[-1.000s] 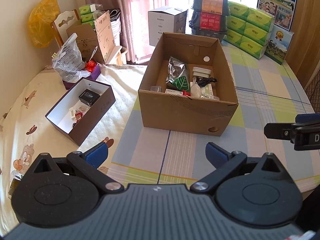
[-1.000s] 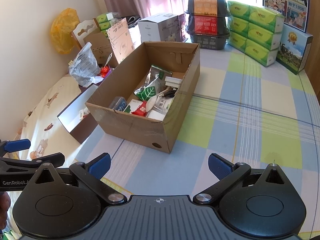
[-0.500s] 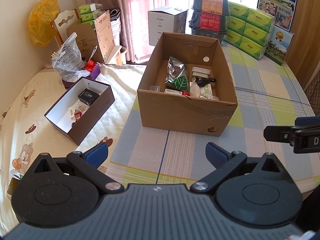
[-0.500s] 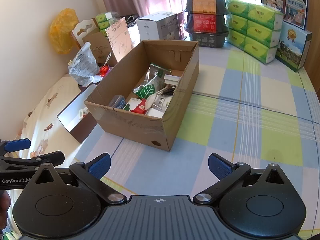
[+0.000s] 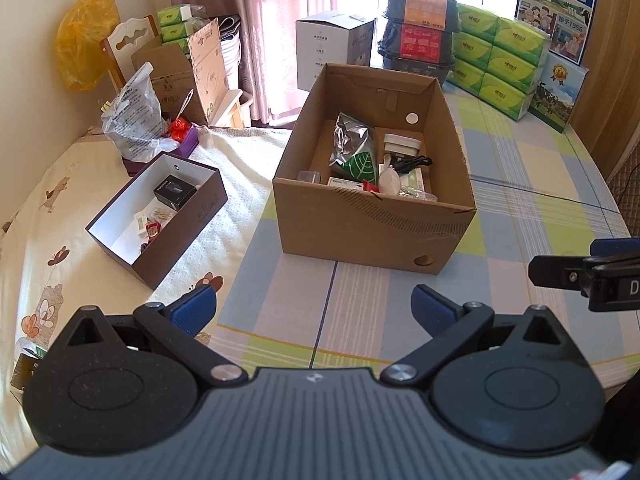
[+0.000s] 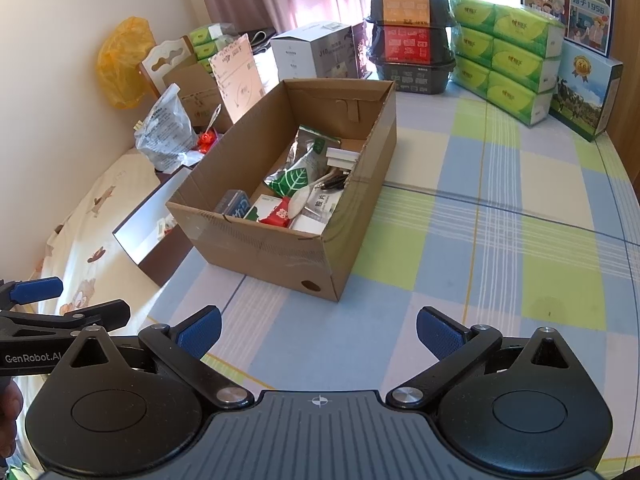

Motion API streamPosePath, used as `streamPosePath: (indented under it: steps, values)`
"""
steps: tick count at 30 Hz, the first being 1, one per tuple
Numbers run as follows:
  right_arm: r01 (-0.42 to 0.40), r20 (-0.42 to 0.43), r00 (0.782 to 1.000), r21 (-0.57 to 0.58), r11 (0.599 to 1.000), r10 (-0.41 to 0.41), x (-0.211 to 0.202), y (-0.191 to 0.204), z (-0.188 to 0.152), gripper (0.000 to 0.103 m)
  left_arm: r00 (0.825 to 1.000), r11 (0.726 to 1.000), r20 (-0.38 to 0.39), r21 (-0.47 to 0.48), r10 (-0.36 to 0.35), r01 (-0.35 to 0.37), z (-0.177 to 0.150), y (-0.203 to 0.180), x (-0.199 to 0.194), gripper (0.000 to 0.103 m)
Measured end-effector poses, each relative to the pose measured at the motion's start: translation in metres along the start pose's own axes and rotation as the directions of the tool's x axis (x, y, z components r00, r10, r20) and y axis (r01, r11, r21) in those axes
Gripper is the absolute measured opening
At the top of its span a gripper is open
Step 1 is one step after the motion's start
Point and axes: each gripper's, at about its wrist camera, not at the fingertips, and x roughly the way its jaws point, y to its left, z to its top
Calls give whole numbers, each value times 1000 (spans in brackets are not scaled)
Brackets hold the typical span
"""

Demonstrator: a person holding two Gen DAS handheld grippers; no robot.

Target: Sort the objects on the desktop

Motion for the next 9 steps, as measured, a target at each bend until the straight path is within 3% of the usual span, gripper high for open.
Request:
streamPosePath:
  steps: [9]
  values:
    - [2, -2, 1000, 1, 1000, -2, 1, -1, -1, 101, 1000, 1000, 23, -14, -19, 19, -3, 2, -1, 102]
